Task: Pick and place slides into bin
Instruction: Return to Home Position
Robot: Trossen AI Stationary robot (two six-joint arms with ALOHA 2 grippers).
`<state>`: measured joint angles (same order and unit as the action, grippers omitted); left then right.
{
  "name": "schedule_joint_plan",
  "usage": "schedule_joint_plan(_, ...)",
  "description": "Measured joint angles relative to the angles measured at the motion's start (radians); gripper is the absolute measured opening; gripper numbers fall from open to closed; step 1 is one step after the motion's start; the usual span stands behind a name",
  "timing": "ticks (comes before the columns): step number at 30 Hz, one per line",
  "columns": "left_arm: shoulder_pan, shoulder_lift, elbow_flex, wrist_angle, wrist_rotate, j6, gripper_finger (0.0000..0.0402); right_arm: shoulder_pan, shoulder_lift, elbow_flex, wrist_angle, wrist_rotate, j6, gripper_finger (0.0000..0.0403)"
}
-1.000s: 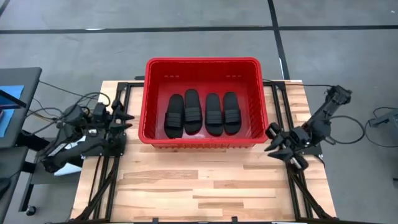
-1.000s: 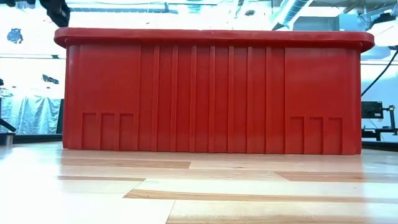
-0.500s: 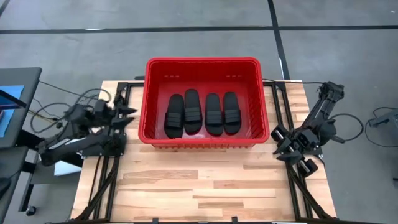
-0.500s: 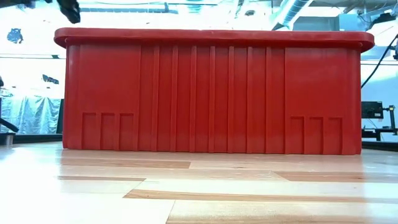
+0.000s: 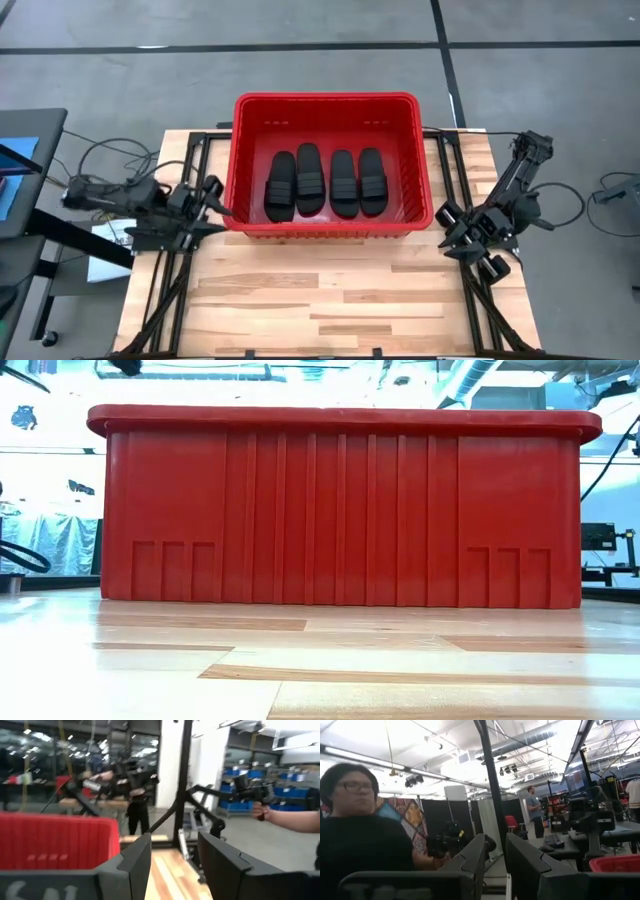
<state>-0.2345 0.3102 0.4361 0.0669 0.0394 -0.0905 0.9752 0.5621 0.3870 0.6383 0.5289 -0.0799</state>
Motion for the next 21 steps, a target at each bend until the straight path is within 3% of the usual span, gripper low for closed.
schedule_joint_plan(4, -0.193, -0.081, 0.002, -0.133, -0.239, -0.001, 0.0154, 0.0, -0.006, 0.001, -0.103, 0.002, 0.006, 0.007)
schedule_joint_plan(11, -0.457, -0.105, 0.002, -0.23, -0.507, 0.023, 0.0154, 0.012, -0.053, 0.001, -0.292, 0.007, 0.107, 0.007)
schedule_joint_plan(13, -0.51, -0.1, 0.0, -0.246, -0.586, 0.005, 0.0154, 0.029, -0.086, 0.0, -0.35, 0.053, 0.135, 0.007)
schedule_joint_plan(16, -0.576, -0.099, -0.019, -0.219, -0.667, 0.005, 0.0154, 0.056, -0.129, 0.001, -0.409, 0.133, 0.131, 0.007)
schedule_joint_plan(21, -0.664, -0.099, -0.08, -0.13, -0.741, 0.007, 0.0154, 0.095, -0.194, 0.001, -0.46, 0.135, 0.103, 0.007)
